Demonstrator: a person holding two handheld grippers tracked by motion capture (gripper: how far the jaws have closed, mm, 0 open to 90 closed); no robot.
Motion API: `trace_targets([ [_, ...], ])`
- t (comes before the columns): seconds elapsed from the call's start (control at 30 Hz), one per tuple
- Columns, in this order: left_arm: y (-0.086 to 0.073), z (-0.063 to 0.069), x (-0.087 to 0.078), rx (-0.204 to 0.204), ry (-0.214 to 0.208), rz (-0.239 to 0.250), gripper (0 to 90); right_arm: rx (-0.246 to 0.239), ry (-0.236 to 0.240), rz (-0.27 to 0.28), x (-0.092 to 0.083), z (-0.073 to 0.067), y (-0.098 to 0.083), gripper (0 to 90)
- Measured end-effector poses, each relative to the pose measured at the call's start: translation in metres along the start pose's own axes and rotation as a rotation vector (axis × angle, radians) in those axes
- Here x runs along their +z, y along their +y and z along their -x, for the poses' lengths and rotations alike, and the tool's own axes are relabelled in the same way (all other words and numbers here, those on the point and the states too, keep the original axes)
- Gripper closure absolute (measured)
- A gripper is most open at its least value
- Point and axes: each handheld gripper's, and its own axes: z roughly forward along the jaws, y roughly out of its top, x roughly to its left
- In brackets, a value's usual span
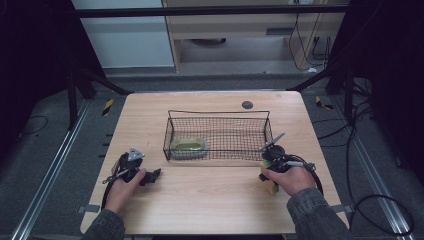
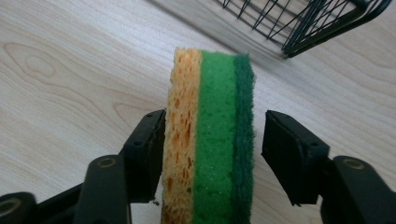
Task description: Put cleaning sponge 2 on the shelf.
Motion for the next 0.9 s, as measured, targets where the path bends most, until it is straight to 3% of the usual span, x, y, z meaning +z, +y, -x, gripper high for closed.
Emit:
trace_targets([
  [0.13, 0.000, 0.000, 0.000, 0.001, -0.001, 0.000, 0.0, -0.010, 0.017, -0.010, 0.001, -0.001, -0.001, 50.1],
  [0.17, 0.000, 0.000, 0.000, 0.001, -0.001, 0.000, 0.0, -0.008, 0.030, -0.013, 0.001, 0.000, -0.002, 59.0],
  [0.27, 0.000, 0.000, 0.000, 0.002, -0.002, 0.000, 0.0, -0.008, 0.033, -0.006, -0.003, 0.002, -0.004, 63.6],
  [0.47, 0.000, 0.000, 0.001, 0.001, -0.004, 0.002, 0.0, 0.009, 0.025, 0.055, -0.014, 0.010, -0.009, 63.8],
  [0.63, 0.001, -0.001, 0.001, 0.009, -0.009, 0.002, 0.0, 0.023, 0.017, 0.141, -0.025, 0.023, -0.015, 63.7],
  [0.9, 0.001, -0.001, 0.001, 0.009, -0.010, 0.002, 0.0, 0.022, -0.003, 0.186, -0.034, 0.026, -0.023, 63.8],
])
